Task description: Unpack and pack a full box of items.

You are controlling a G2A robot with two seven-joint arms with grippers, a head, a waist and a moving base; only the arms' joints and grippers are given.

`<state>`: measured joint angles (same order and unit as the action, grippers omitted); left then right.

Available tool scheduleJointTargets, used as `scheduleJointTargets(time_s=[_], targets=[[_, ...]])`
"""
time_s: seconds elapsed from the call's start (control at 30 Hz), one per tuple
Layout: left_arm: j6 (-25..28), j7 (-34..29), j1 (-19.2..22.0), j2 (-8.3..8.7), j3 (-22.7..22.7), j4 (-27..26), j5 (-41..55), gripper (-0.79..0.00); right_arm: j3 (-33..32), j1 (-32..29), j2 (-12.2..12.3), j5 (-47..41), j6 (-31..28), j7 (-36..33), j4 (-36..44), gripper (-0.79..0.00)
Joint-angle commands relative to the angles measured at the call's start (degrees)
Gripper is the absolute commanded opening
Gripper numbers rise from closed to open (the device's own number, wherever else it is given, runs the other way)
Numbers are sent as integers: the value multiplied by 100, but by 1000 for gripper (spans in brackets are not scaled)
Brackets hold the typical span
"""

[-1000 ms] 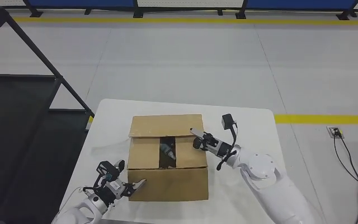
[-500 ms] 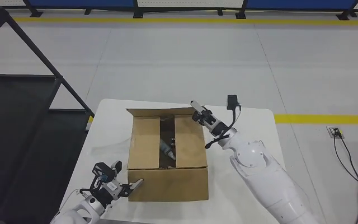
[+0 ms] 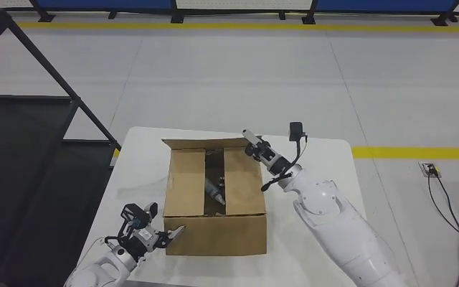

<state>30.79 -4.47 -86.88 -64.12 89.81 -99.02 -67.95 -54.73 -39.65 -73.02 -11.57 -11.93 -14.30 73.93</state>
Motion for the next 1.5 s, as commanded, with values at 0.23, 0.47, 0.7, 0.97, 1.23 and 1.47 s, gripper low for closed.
scheduleJointTargets(time_s=[0.23, 0.47, 0.7, 0.97, 1.23, 1.47], targets=[[-86, -65, -9, 10, -70, -100, -100, 0, 671, 1217, -532, -290, 485, 934, -1420, 0], [-186, 35, -145, 17, 25, -82, 37, 0, 1292, 2092, -1057, -184, 748, 1206, -2953, 0], [-197, 86, -218, 32, 126, -79, 116, 0, 1578, 2568, -1476, -298, 728, 655, -4143, 0], [-167, 80, -214, 47, 181, -94, 154, 0, 1647, 2804, -1729, -221, 563, 83, -4830, 0], [-112, 100, -178, 63, 246, -61, 244, 0, 1586, 2888, -1811, -55, 408, -299, -5128, 0], [-85, 146, -177, 73, 321, -15, 404, 0, 1263, 2851, -1805, -273, -92, 109, -5087, 0]])
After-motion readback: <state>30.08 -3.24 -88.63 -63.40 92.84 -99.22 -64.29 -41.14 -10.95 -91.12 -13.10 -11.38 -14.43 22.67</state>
